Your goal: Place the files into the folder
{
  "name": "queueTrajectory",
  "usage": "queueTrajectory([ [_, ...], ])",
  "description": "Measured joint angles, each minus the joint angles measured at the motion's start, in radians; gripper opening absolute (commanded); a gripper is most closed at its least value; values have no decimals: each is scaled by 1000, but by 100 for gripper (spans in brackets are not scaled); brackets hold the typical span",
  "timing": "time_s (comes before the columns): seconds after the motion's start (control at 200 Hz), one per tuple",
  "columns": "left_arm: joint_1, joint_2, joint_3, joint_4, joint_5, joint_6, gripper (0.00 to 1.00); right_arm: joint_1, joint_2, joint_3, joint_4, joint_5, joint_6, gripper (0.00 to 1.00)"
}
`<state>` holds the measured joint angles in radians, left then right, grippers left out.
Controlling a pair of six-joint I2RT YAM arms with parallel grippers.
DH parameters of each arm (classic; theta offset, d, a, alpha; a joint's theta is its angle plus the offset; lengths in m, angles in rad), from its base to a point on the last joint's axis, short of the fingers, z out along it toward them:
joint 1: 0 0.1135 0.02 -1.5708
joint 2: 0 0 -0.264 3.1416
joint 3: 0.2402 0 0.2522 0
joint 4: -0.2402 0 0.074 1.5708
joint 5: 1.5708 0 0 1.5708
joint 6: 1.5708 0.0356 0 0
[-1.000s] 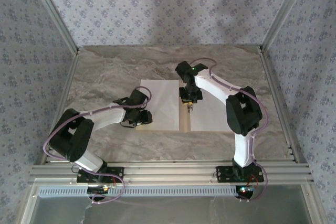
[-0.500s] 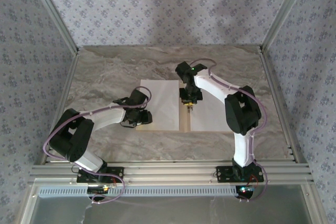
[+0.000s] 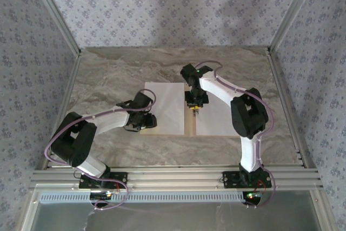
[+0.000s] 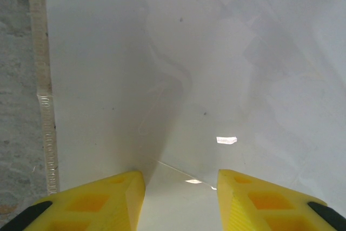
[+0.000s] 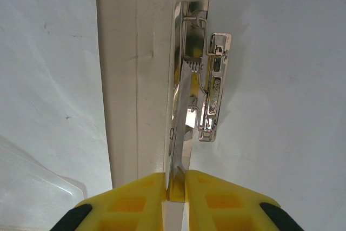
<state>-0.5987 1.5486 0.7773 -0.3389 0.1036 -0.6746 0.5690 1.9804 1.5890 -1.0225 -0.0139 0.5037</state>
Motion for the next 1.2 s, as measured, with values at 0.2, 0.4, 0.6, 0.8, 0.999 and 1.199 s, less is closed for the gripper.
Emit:
queueTrajectory([
  [0.2, 0, 0, 0, 0, 0, 0, 43, 0, 0, 0, -1, 0, 0, 17],
  [0.4, 0, 3, 0, 0, 0, -1, 43, 0, 0, -1, -1, 0, 0, 17],
  [0.6, 0, 3, 1, 0, -1, -1, 43, 0, 0, -5, -3, 0, -3, 16],
  [0.8, 0, 3, 1, 0, -1, -8, 43, 0, 0, -20, -3, 4, -4, 15],
  [0.999, 0, 3, 1, 0, -1, -8, 43, 2, 0, -30, -2, 5, -4, 14],
  [1.199, 0, 3, 1, 0, -3, -8, 43, 1, 0, -39, 1, 8, -4, 13],
])
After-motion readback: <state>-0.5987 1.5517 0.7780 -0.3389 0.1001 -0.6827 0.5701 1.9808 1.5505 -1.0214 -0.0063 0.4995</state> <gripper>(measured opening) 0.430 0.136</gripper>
